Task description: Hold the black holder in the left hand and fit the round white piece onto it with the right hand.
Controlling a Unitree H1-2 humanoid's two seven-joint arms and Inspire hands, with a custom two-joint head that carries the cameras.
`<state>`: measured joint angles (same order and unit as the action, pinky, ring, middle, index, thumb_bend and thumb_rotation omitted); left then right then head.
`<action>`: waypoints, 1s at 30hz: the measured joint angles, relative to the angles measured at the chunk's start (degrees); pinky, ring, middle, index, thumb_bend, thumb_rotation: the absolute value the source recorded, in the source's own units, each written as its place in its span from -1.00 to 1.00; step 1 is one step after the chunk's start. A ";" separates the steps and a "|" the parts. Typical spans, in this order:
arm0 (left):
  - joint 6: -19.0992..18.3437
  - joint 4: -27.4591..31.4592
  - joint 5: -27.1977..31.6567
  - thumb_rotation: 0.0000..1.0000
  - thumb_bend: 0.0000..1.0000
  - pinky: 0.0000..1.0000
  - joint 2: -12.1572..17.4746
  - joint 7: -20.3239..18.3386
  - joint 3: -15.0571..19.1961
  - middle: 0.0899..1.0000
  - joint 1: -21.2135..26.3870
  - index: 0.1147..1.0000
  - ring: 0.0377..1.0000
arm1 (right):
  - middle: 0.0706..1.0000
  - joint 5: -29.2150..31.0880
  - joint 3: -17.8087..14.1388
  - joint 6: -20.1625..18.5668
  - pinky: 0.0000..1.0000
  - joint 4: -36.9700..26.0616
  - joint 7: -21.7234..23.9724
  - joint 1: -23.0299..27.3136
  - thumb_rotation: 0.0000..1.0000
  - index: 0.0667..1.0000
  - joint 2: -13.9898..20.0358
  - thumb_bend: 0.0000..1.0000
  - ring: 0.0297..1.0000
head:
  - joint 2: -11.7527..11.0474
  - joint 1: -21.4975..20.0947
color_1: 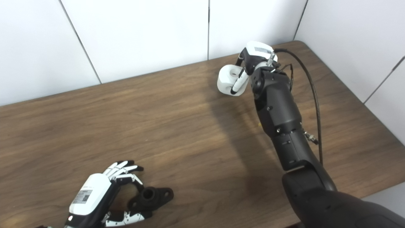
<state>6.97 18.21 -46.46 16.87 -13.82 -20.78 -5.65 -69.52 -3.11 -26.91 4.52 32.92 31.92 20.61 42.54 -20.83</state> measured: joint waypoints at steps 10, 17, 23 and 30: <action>-0.05 0.00 0.33 -0.91 0.04 0.84 -0.13 -0.12 0.00 0.59 0.02 -0.16 0.80 | 0.65 4.91 3.37 0.11 0.96 -4.45 -1.58 -2.89 -0.73 -0.11 3.11 0.05 0.86 | 0.09 0.53; -0.28 -0.01 0.30 -0.91 0.04 0.83 -0.13 -0.19 -0.02 0.59 0.10 -0.16 0.79 | 0.65 9.47 4.87 0.56 1.00 -15.10 1.35 -4.52 -0.72 -0.10 6.14 0.05 0.85 | 0.35 1.93; -0.41 -0.03 -0.24 -0.91 0.04 0.82 -0.31 -0.20 -0.32 0.59 0.32 -0.16 0.79 | 0.66 11.15 6.32 0.50 1.00 -22.61 7.51 -4.89 -0.72 -0.10 6.53 0.05 0.83 | 1.05 3.07; -1.02 -0.02 -0.78 -0.91 0.04 0.82 -0.63 -0.20 -0.77 0.59 0.50 -0.16 0.78 | 0.62 12.18 6.32 0.41 0.80 -31.54 15.08 -5.23 -0.72 -0.11 5.23 0.05 0.74 | 2.02 4.39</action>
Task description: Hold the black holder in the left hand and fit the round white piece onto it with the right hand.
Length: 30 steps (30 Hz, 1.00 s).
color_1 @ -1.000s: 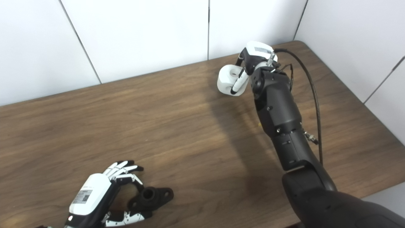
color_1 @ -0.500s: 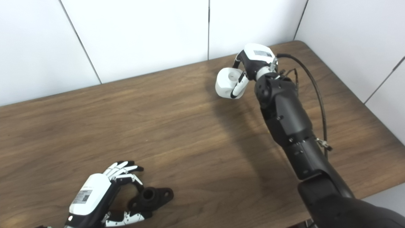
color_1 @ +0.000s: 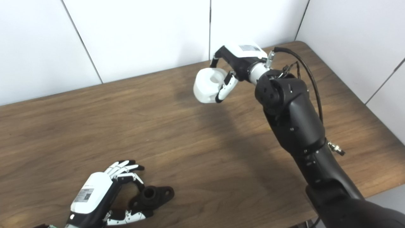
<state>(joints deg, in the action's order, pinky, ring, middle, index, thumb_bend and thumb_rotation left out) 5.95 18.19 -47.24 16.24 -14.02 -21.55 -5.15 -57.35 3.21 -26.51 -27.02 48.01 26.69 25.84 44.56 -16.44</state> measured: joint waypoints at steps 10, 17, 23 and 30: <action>-2.58 0.84 -1.20 -0.90 0.03 0.85 -1.24 -2.09 -0.89 0.61 0.74 -0.16 0.80 | 0.63 -0.48 0.07 -0.08 0.74 -9.32 8.70 -1.42 -0.72 -0.11 -5.73 0.05 0.73 | 2.99 5.01; -4.79 1.39 -2.38 -0.90 0.03 0.86 -2.20 -2.86 -1.68 0.62 1.21 -0.16 0.80 | 0.65 -1.04 -1.46 -0.09 0.83 -16.96 16.48 -4.21 -0.72 -0.11 -9.78 0.05 0.74 | 5.54 9.14; -5.91 1.42 -2.70 -0.90 0.03 0.87 -2.67 -3.09 -2.27 0.61 1.65 -0.16 0.80 | 0.65 -2.58 -1.87 -0.08 0.95 -21.80 17.58 -4.51 -0.72 -0.11 -10.06 0.05 0.74 | 6.51 10.02; -7.04 1.77 -2.97 -0.90 0.03 0.88 -2.80 -4.01 -2.86 0.60 2.29 -0.16 0.80 | 0.66 -2.72 0.51 0.15 0.96 -24.98 17.67 -5.56 -0.71 -0.11 -9.90 0.05 0.75 | 7.74 10.73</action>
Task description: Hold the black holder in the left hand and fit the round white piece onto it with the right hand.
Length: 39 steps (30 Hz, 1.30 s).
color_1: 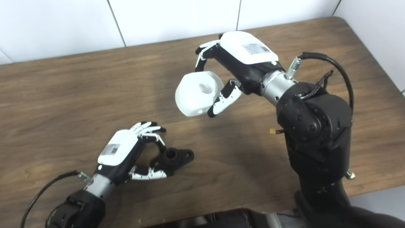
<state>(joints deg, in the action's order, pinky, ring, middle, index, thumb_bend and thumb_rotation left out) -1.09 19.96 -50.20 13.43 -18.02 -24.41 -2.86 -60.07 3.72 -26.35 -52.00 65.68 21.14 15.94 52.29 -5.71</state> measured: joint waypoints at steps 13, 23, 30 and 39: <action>-2.09 0.80 -1.19 -0.90 0.03 0.89 -0.62 -1.35 -0.64 0.61 0.54 -0.16 0.81 | 0.66 -0.25 4.65 3.00 1.00 -0.81 0.51 -2.41 -0.72 -0.11 0.02 0.05 0.75 | 1.41 0.18; -2.94 1.51 -1.78 -0.90 0.03 0.89 -1.24 -2.80 -0.97 0.62 0.86 -0.16 0.80 | 0.66 -0.85 6.59 3.93 0.99 -0.83 0.71 -2.82 -0.71 -0.11 0.27 0.05 0.77 | 1.93 -0.09; -3.44 1.69 -2.13 -0.90 0.04 0.89 -1.49 -3.17 -1.10 0.62 0.92 -0.16 0.81 | 0.65 -1.71 8.19 3.94 0.95 -0.83 0.70 -2.91 -0.71 -0.11 0.25 0.05 0.76 | 2.20 0.18; -4.27 1.83 -2.22 -0.90 0.03 0.89 -1.62 -3.27 -1.62 0.62 1.19 -0.16 0.81 | 0.67 -1.87 9.80 3.92 0.98 -0.83 0.72 -3.67 -0.71 -0.11 0.08 0.05 0.78 | 2.55 0.70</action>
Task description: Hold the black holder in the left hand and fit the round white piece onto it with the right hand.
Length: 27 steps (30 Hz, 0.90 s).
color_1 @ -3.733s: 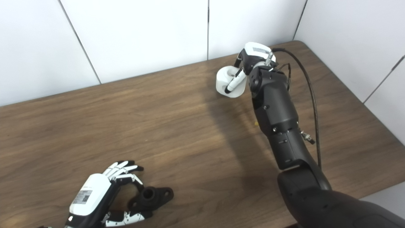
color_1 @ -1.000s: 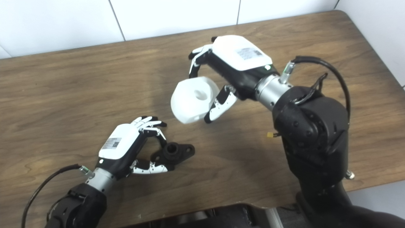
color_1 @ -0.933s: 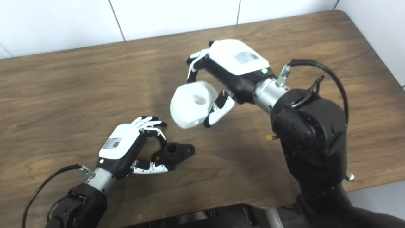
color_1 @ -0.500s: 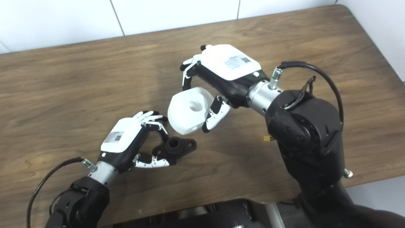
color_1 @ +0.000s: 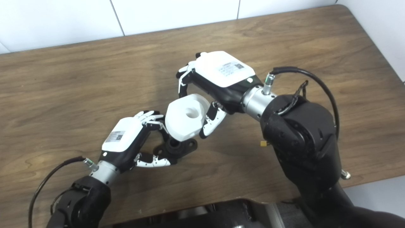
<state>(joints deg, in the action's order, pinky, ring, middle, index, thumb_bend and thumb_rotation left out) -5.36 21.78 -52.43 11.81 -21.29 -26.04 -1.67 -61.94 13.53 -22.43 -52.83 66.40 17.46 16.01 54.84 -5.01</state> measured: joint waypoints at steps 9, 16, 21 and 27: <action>-0.29 -0.01 -0.11 -0.90 0.03 0.89 -0.15 0.00 -0.55 0.63 0.33 -0.16 0.81 | 0.66 0.17 1.51 0.00 0.95 0.00 0.01 -0.36 -0.72 -0.11 0.04 0.05 0.81 | 0.18 0.35; -0.39 -0.01 -0.50 -0.90 0.03 0.88 -0.17 -0.06 -0.85 0.63 0.48 -0.16 0.81 | 0.66 0.11 2.24 0.00 0.96 0.00 0.01 -1.01 -0.71 -0.11 -0.01 0.05 0.82 | 0.35 0.53; -0.48 0.00 -0.96 -0.90 0.03 0.89 -0.29 -0.20 -0.95 0.63 0.52 -0.15 0.82 | 0.68 -0.03 2.99 0.00 1.00 0.00 0.01 -1.56 -0.71 -0.11 -0.48 0.05 0.84 | 0.62 0.53; -0.67 0.17 -1.24 -0.90 0.03 0.88 -0.50 -0.99 -0.94 0.62 0.74 -0.16 0.81 | 0.68 -0.11 3.47 -0.01 1.00 0.05 0.01 -1.60 -0.71 -0.11 -0.94 0.05 0.85 | 0.79 0.79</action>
<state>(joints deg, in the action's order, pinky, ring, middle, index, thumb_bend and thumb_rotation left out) -6.03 21.96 -53.67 11.31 -22.28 -26.98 -0.93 -62.05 17.00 -22.44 -52.78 66.41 15.86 15.08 55.63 -4.22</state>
